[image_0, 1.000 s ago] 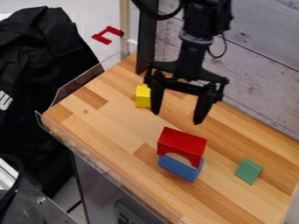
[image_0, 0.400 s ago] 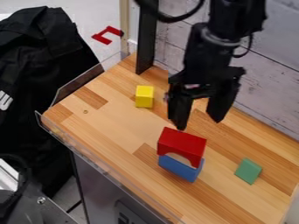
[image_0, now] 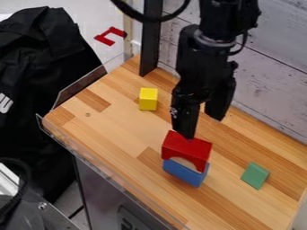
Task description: Move the red arch to the left side
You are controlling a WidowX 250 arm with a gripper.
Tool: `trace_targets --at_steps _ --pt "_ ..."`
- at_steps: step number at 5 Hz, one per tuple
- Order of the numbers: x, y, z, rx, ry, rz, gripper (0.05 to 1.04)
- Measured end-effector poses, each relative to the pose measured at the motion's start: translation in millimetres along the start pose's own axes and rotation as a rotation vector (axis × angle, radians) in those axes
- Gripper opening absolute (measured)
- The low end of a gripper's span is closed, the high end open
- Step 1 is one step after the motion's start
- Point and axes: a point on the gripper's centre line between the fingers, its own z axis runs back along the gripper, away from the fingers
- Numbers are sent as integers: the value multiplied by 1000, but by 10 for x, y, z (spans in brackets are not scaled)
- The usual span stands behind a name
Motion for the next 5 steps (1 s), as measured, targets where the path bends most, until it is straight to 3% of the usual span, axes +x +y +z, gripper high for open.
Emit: trace_targets --at_steps 2,5 --pt "2 -76 -100 -1 65 186 998" --pt "48 60 -179 6 38 310 998"
